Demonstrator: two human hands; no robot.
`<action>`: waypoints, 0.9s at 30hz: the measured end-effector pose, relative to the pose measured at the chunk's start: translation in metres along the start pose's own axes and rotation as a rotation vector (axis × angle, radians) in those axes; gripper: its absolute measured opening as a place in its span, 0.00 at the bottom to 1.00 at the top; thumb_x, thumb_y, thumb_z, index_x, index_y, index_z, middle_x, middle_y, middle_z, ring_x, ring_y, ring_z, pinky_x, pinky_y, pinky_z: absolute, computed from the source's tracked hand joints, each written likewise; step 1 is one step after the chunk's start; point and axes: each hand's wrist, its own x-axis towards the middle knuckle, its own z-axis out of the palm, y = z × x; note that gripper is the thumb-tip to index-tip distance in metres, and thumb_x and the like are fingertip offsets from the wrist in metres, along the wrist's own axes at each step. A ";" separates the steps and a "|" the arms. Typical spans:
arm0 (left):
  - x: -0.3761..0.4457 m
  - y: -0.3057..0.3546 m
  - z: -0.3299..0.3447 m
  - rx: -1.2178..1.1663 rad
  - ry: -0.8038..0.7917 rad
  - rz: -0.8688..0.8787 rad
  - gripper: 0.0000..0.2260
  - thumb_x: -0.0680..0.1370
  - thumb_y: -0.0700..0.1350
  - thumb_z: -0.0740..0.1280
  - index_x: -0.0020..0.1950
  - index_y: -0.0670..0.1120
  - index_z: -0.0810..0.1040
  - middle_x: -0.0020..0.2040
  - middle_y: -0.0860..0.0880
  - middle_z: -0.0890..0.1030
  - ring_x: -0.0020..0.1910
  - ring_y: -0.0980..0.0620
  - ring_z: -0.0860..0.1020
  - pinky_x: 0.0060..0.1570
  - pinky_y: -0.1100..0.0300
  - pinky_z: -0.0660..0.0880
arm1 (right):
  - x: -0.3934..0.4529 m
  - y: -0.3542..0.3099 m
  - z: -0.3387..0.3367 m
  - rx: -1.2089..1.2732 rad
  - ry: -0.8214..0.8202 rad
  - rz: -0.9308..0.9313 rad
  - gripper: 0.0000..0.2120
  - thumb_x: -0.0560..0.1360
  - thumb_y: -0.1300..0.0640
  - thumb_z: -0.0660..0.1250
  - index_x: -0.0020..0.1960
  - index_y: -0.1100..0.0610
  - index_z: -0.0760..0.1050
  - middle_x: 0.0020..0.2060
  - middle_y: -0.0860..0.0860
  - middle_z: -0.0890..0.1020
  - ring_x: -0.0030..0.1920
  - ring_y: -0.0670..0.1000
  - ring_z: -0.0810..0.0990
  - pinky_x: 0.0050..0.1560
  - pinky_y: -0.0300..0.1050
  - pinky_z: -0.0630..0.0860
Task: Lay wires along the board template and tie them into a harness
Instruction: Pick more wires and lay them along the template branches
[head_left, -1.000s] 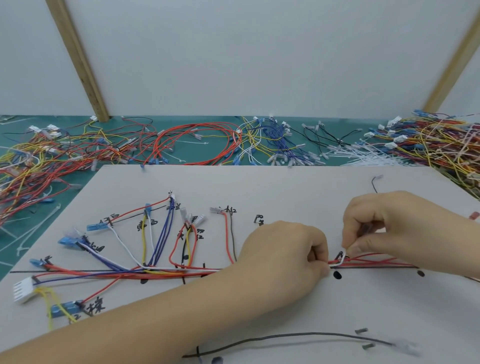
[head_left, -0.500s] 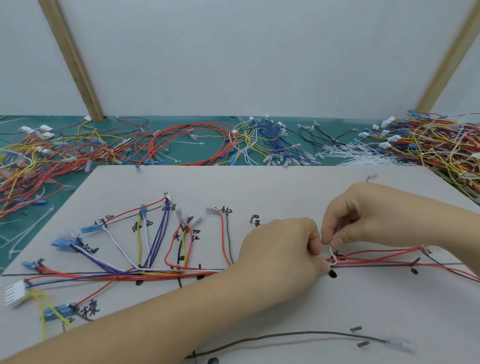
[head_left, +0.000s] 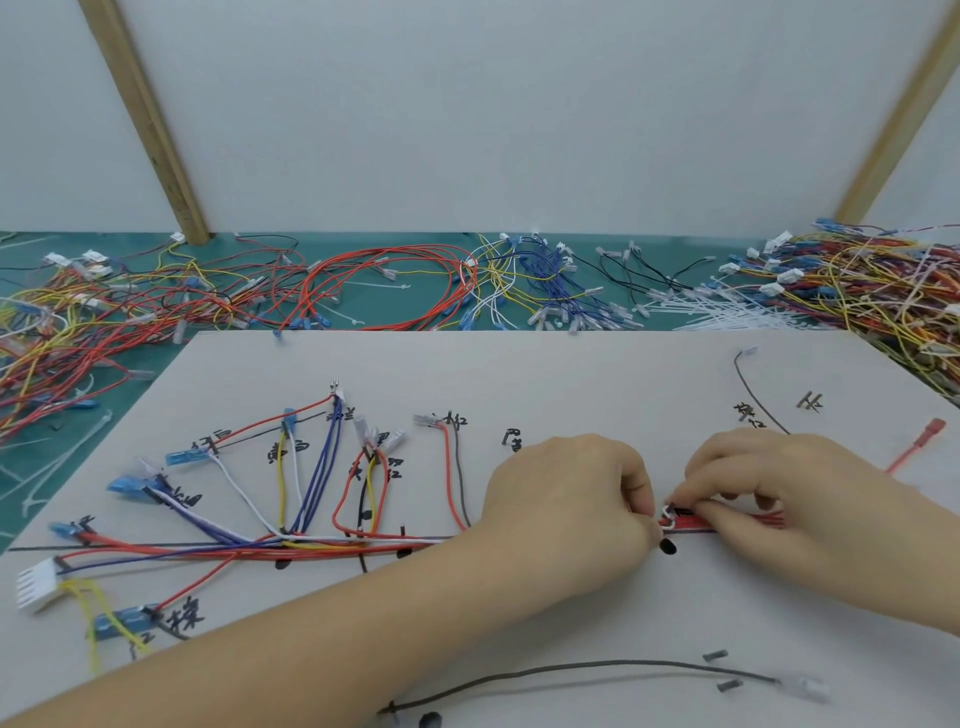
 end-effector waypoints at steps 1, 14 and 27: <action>0.001 0.000 0.000 0.000 -0.005 -0.007 0.09 0.69 0.50 0.68 0.31 0.54 0.71 0.31 0.56 0.74 0.38 0.54 0.74 0.33 0.65 0.65 | -0.002 -0.001 0.001 -0.009 0.017 -0.009 0.05 0.67 0.53 0.67 0.38 0.46 0.82 0.34 0.37 0.78 0.40 0.35 0.74 0.40 0.23 0.66; 0.004 0.001 -0.006 -0.031 -0.113 0.038 0.06 0.71 0.49 0.68 0.35 0.54 0.74 0.28 0.58 0.72 0.32 0.59 0.71 0.31 0.67 0.63 | 0.003 -0.003 -0.002 0.145 -0.032 0.069 0.05 0.68 0.48 0.70 0.39 0.37 0.78 0.40 0.35 0.77 0.39 0.41 0.76 0.38 0.31 0.69; 0.005 0.003 -0.007 -0.053 -0.118 0.027 0.04 0.70 0.47 0.67 0.36 0.54 0.76 0.30 0.57 0.75 0.36 0.57 0.75 0.35 0.64 0.70 | 0.004 0.000 0.003 0.122 0.001 0.105 0.04 0.65 0.51 0.73 0.37 0.43 0.80 0.42 0.36 0.78 0.40 0.41 0.77 0.40 0.34 0.72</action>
